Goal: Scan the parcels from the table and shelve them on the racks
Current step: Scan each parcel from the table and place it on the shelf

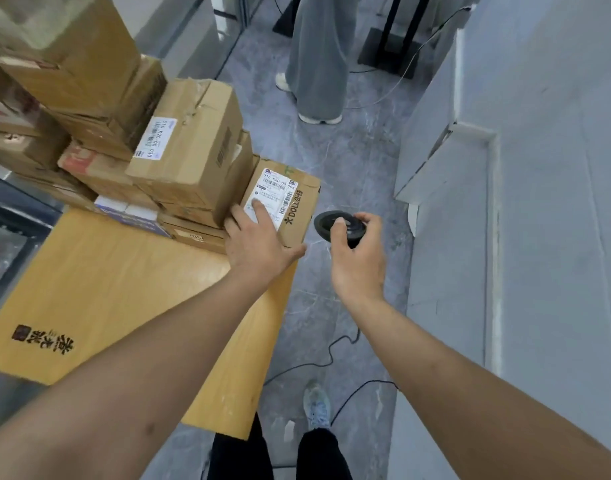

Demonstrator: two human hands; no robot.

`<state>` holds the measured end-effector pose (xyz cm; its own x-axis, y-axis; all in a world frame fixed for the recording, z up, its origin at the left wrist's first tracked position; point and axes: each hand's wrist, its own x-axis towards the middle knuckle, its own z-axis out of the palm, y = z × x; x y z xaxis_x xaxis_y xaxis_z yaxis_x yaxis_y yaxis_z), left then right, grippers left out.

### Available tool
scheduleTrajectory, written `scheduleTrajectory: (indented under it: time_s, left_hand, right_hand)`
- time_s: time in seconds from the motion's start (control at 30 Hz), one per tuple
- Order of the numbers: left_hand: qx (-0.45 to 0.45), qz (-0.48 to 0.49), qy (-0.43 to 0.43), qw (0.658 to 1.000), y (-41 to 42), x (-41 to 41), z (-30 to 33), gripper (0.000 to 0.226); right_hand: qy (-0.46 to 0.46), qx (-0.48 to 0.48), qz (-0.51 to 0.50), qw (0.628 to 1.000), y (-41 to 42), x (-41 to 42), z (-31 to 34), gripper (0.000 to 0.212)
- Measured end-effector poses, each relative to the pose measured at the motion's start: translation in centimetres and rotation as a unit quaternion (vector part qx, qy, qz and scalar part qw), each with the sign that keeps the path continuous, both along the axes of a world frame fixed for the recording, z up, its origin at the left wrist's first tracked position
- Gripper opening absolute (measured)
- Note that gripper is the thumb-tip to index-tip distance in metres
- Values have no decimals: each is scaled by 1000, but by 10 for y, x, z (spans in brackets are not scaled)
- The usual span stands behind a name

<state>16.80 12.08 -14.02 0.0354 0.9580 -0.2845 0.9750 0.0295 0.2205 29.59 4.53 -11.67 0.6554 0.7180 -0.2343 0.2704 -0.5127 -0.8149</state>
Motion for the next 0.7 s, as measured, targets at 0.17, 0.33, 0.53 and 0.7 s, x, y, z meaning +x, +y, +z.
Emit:
scheduleTrajectory:
  time_s: [0.17, 0.33, 0.53, 0.7]
  left_hand:
    - [-3, -28, -33, 999, -12, 5, 17, 142]
    - [44, -150, -5, 988, -22, 1, 48, 143]
    - [97, -196, 41, 975, -44, 7, 85, 142]
    - [118, -191, 66, 972, -67, 6, 109, 143]
  right_hand:
    - [-11, -2, 37, 999, -11, 19, 12, 22]
    - [-49, 13, 92, 994, -26, 48, 45, 21]
    - [-82, 29, 124, 988, -47, 75, 82, 14]
    - [-84, 66, 154, 982, -64, 77, 104, 13]
